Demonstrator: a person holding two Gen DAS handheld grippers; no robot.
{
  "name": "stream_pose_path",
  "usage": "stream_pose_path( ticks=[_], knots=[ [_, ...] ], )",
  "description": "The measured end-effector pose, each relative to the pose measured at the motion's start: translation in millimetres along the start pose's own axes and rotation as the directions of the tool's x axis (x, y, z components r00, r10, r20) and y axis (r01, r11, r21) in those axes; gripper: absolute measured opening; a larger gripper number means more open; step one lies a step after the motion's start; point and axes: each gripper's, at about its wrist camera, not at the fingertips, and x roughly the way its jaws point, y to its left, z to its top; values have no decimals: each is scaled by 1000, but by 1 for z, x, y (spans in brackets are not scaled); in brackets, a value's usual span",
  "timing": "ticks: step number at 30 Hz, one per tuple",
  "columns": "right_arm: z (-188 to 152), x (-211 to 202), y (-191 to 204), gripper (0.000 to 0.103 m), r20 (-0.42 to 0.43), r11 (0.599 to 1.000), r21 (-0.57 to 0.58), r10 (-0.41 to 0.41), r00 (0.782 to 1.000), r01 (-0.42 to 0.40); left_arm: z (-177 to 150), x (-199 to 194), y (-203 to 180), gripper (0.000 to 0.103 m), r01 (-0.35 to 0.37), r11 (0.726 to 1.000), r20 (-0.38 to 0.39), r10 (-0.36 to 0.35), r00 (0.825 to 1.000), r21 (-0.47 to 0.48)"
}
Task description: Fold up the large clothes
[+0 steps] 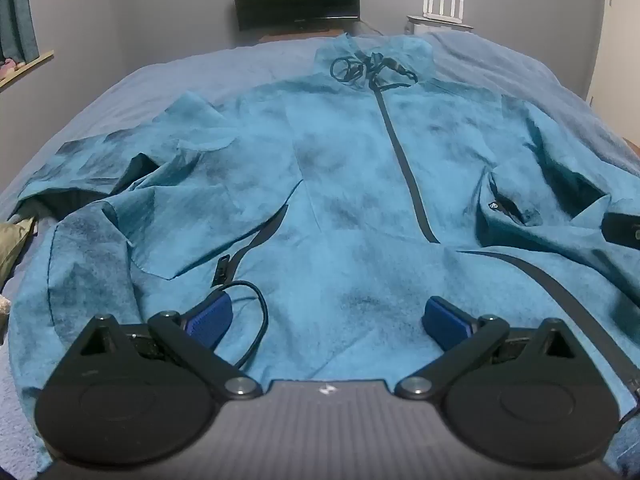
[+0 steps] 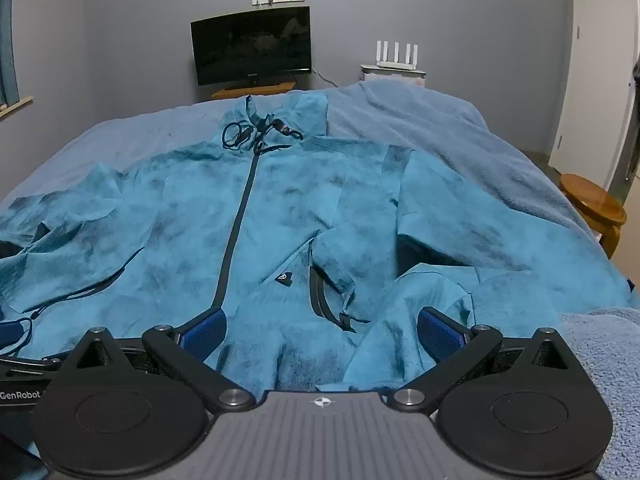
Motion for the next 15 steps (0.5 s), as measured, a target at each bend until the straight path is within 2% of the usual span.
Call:
stream_pose_path(
  ticks=[8, 15],
  knots=[
    [1, 4, 1, 103, -10, 1000, 6, 7, 1000, -7, 0, -5, 2, 103, 6, 1000, -13, -6, 1000, -17],
    [5, 5, 6, 103, -12, 1000, 3, 5, 1000, -5, 1, 7, 0, 103, 5, 1000, -17, -5, 1000, -5]
  ],
)
